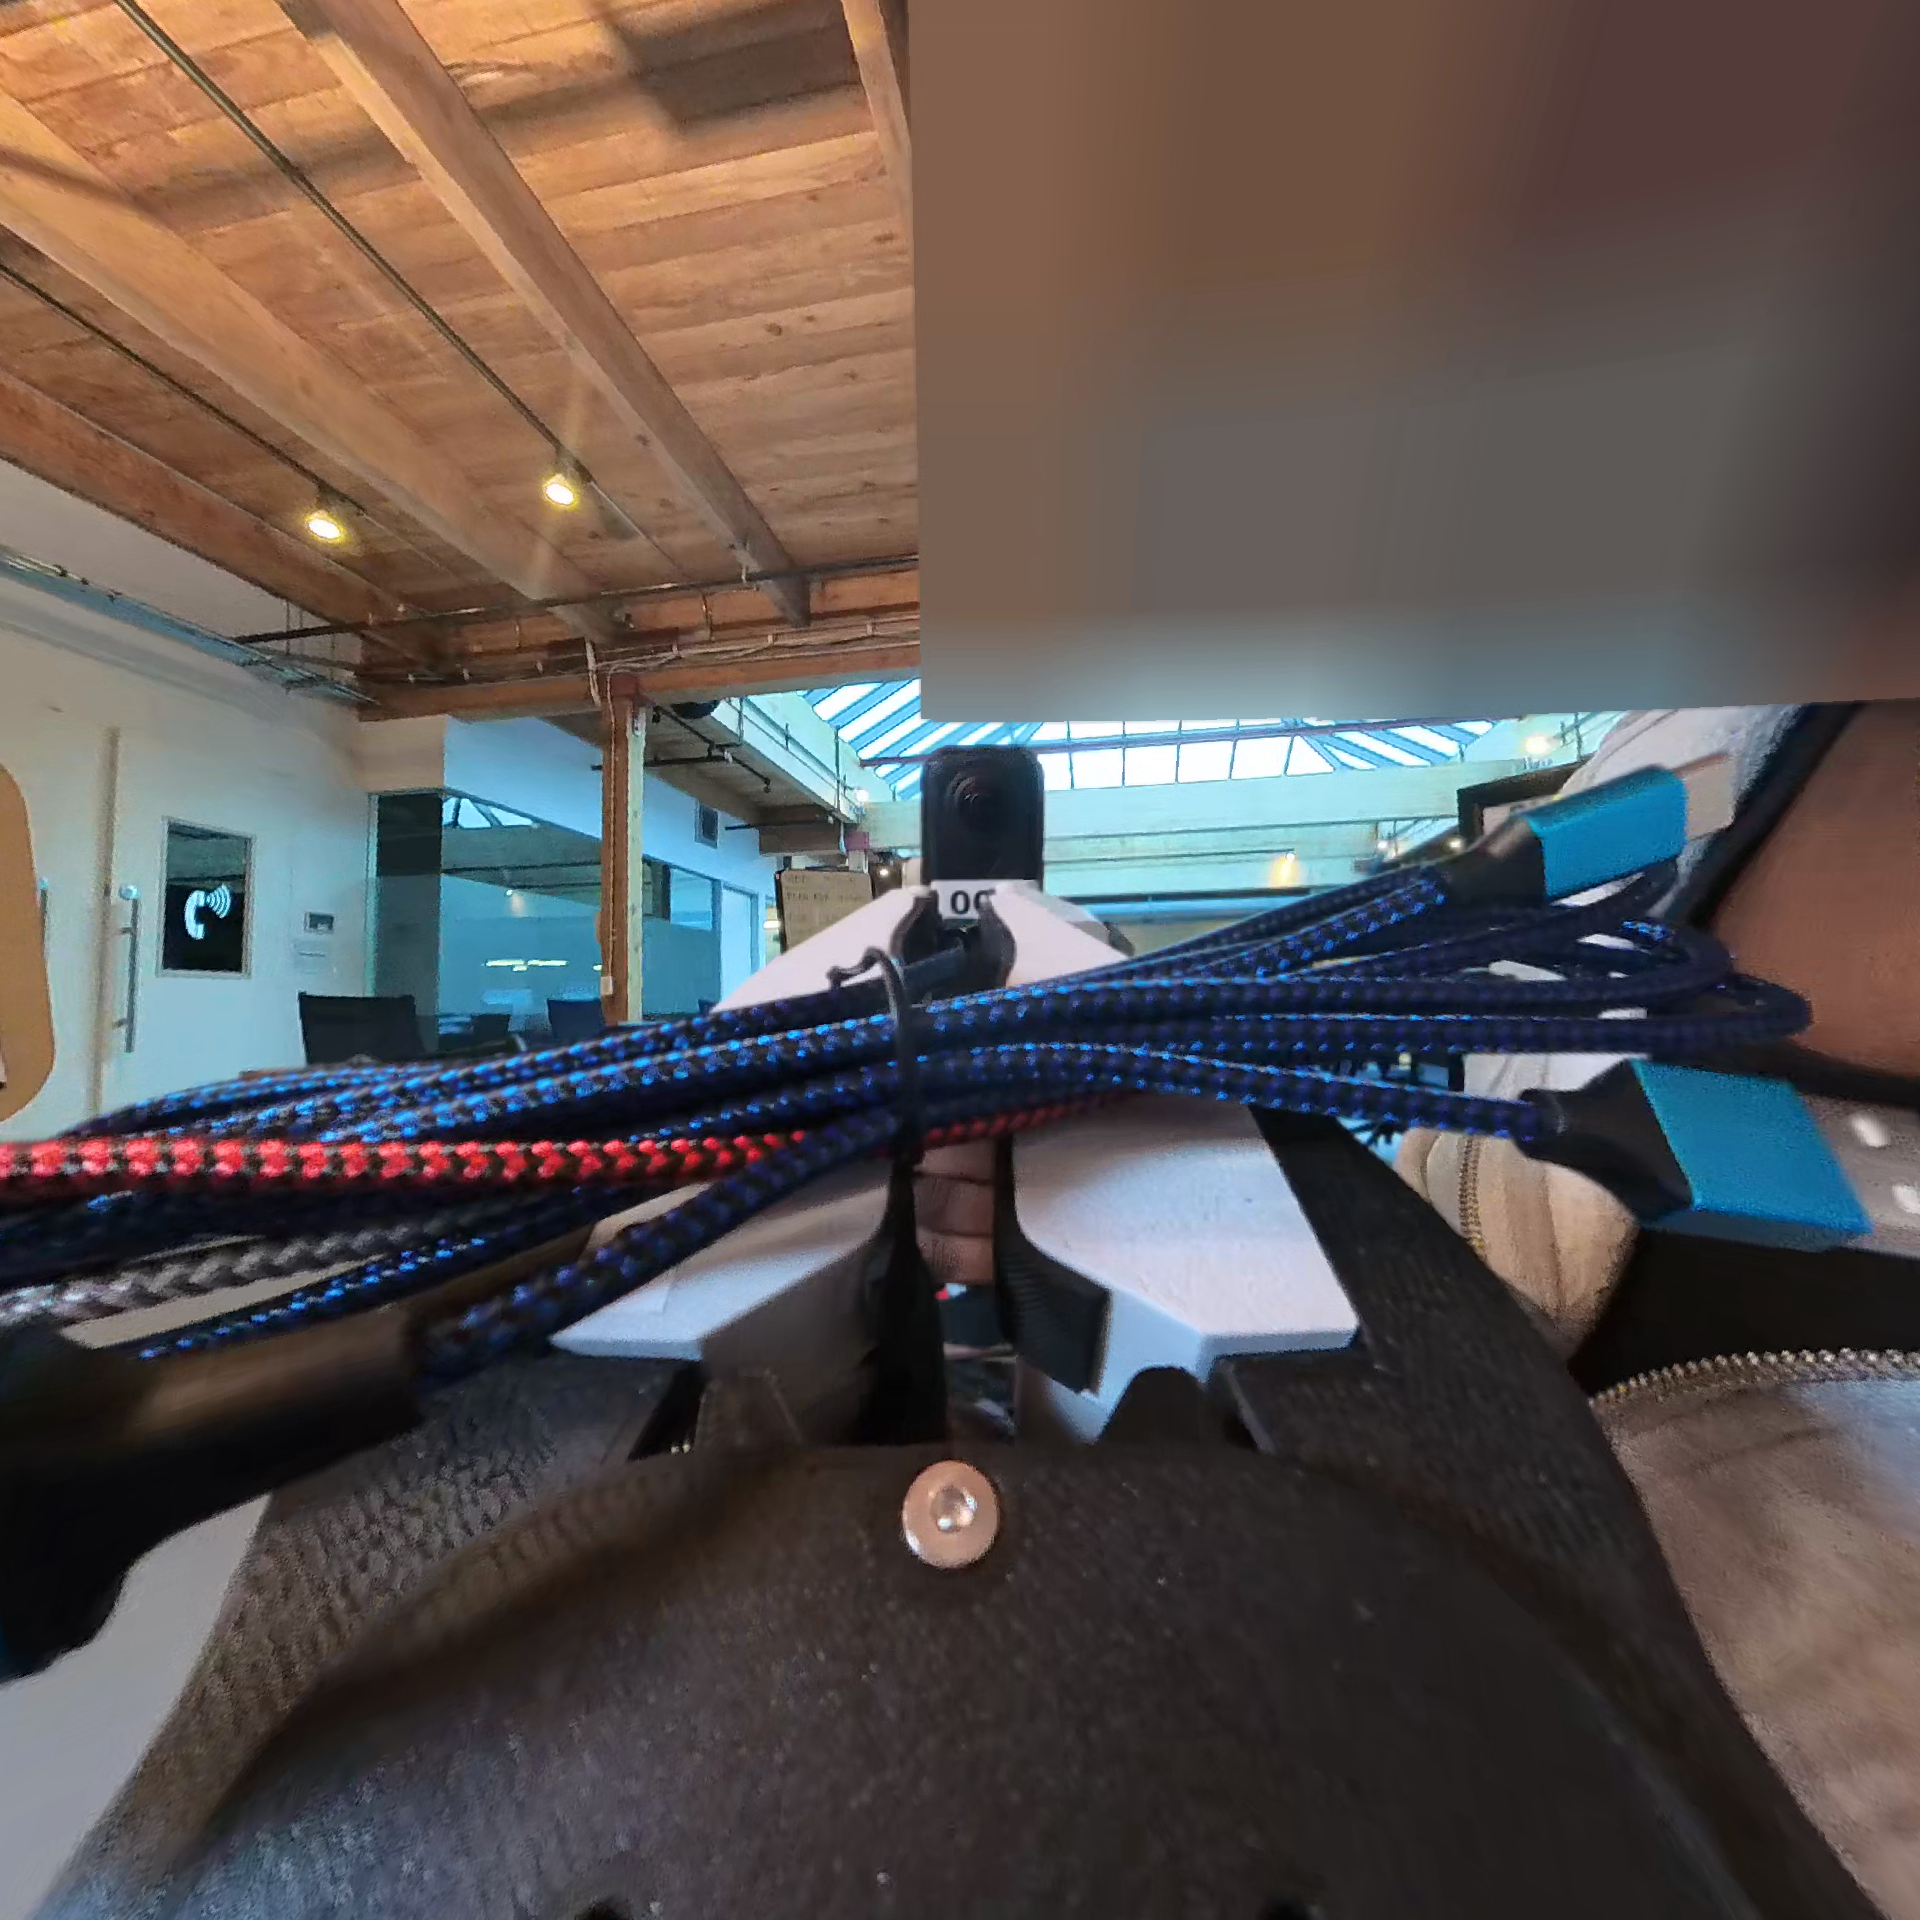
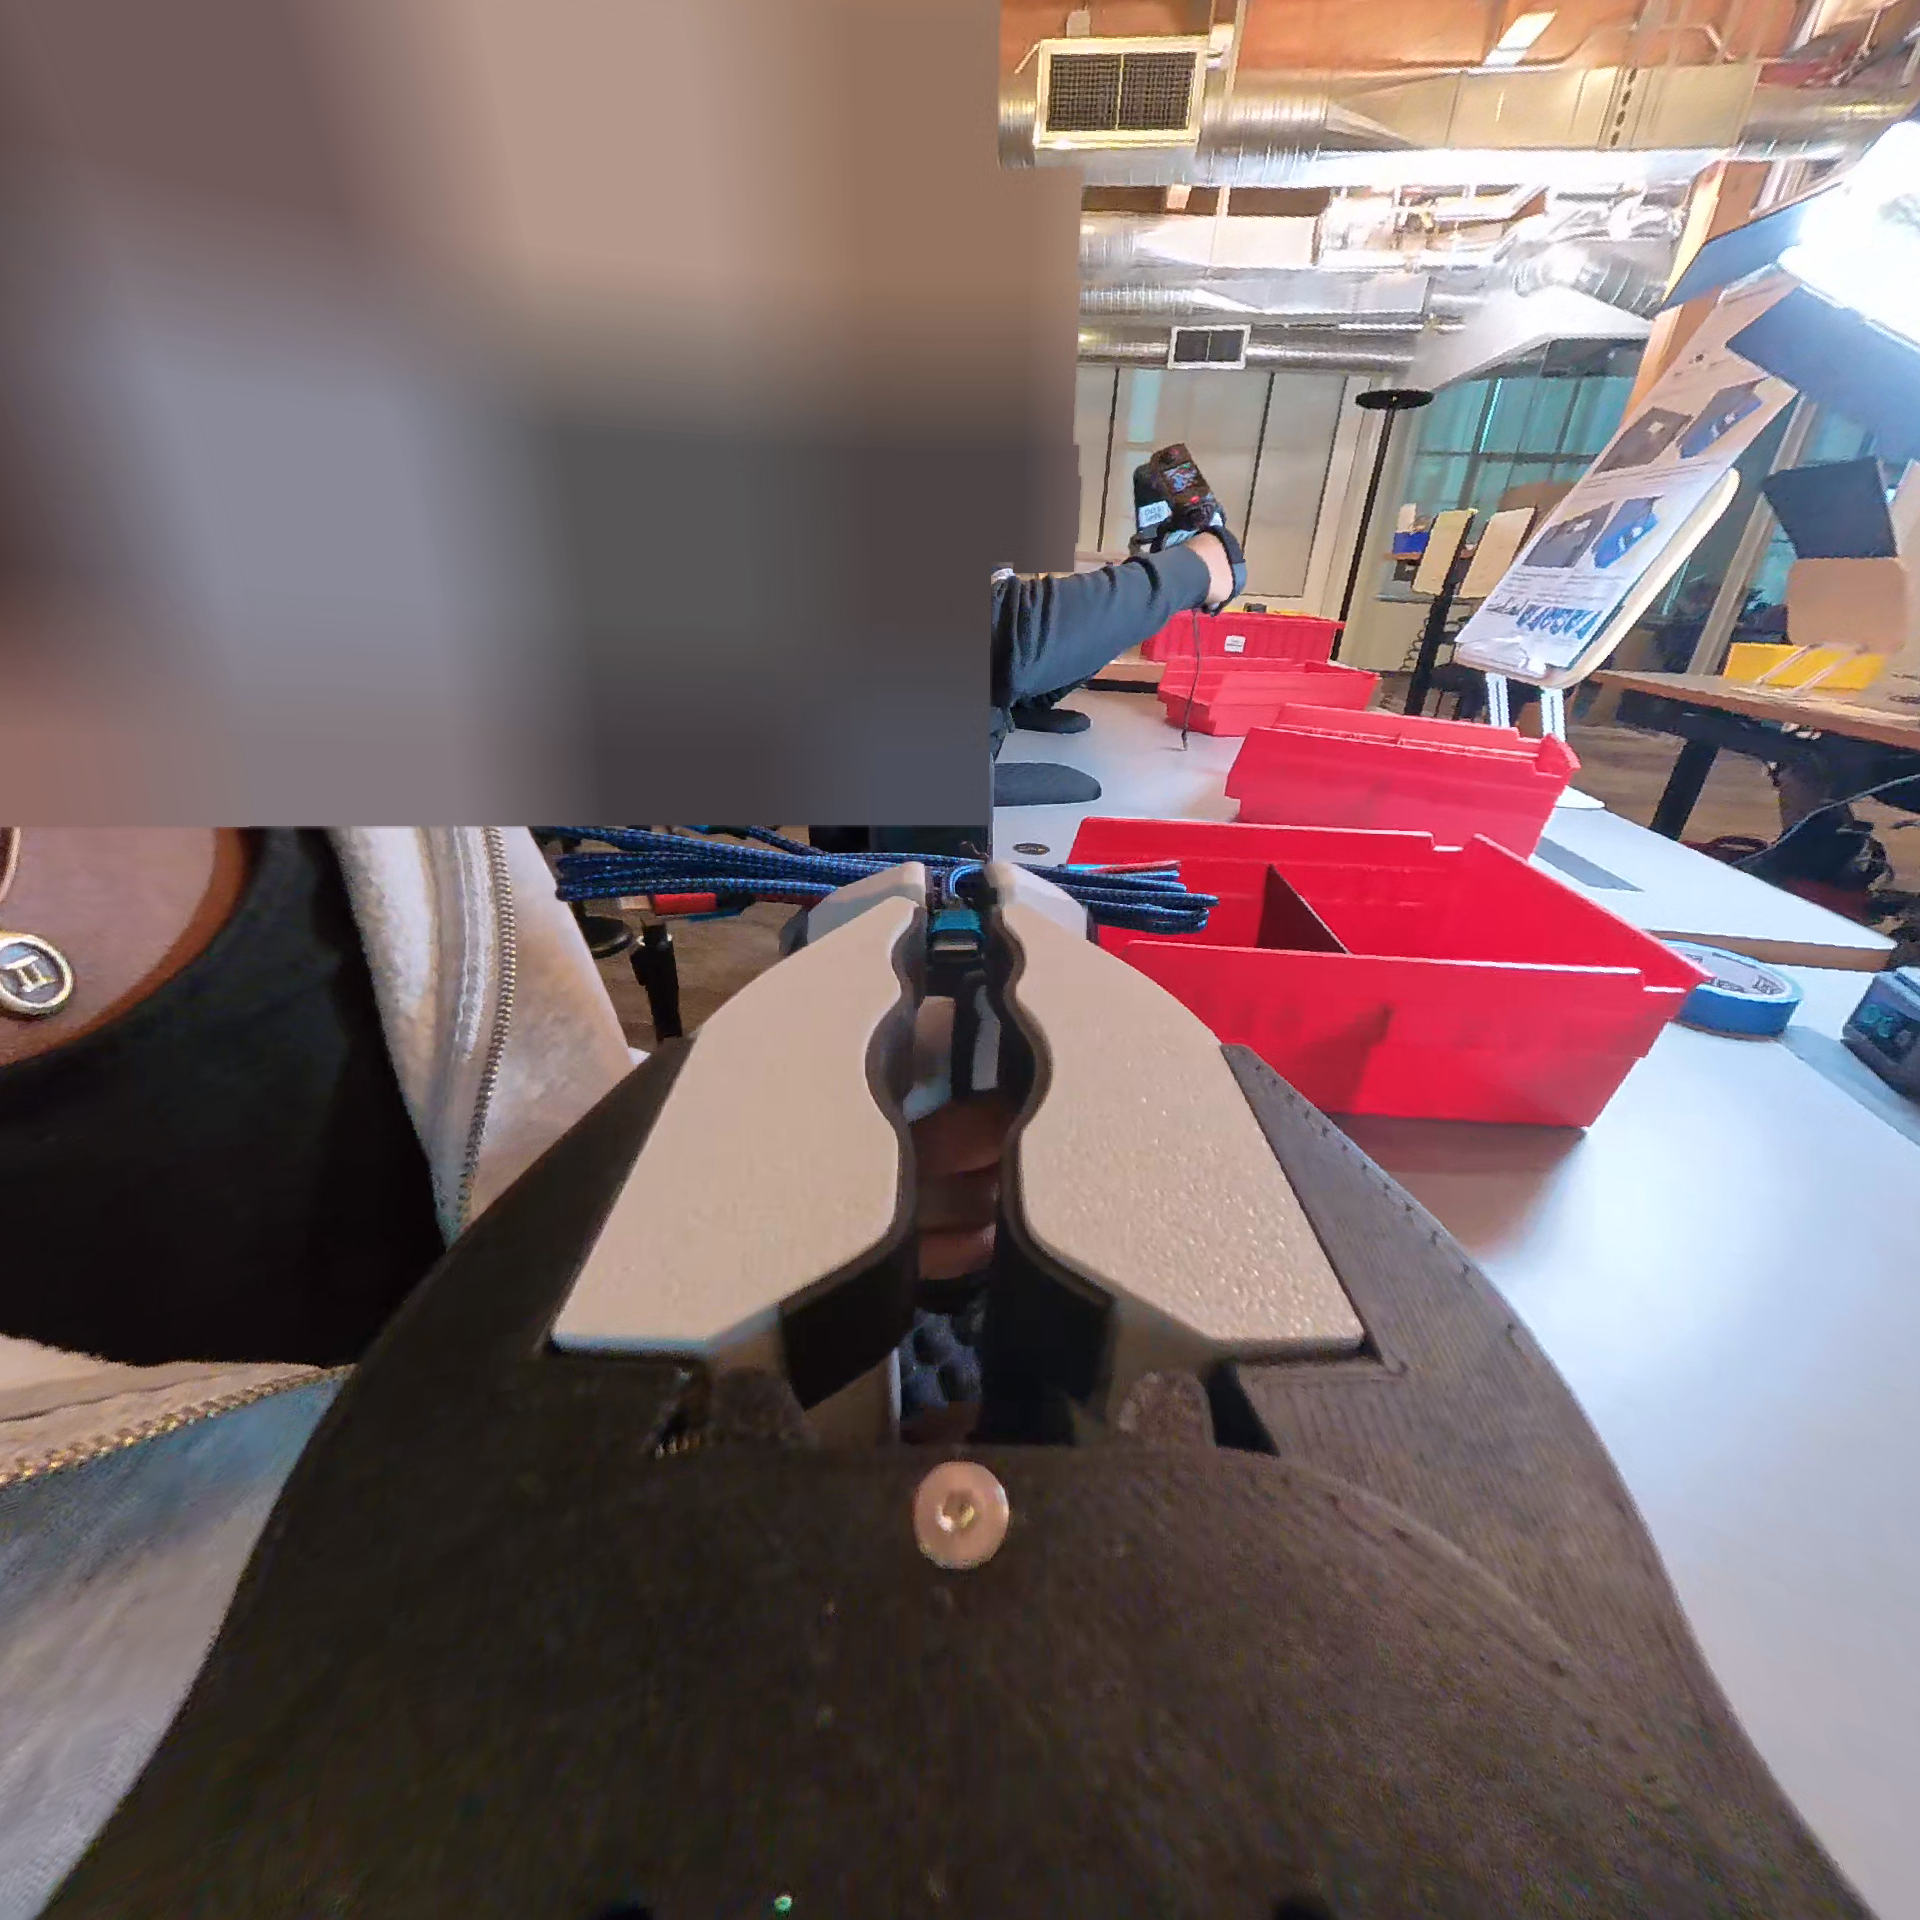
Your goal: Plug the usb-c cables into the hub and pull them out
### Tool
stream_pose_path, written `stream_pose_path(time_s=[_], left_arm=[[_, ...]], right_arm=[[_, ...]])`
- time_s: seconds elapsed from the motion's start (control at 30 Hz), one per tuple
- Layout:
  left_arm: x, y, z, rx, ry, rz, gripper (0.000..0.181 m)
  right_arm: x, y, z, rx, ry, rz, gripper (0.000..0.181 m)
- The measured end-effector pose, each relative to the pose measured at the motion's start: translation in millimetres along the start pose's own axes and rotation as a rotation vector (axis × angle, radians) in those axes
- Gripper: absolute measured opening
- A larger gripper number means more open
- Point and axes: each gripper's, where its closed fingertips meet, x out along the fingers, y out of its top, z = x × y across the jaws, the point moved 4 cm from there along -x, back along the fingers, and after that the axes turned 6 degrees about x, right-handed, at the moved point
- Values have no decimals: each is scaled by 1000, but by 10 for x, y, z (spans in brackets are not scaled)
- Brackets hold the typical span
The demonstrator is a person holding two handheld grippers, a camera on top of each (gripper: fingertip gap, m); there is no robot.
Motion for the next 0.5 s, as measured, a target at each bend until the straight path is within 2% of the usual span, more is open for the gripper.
stream_pose_path(time_s=[0.03, 0.07, 0.17, 0.5], left_arm=[[-11, -11, -15, -3, 8, -14, 13], [-24, -23, -23, -3, 10, -29, 20], [-49, -85, -10, 25, -4, -95, 14], [-90, -83, 20, -27, -55, -50, 7]], right_arm=[[-2, -5, -6, -17, 0, 1, 10], [-5, -1, -17, -32, 6, 10, 10], [-14, 5, -26, -62, 5, 13, 10], [-39, -82, -14, -30, 4, -15, 10]])
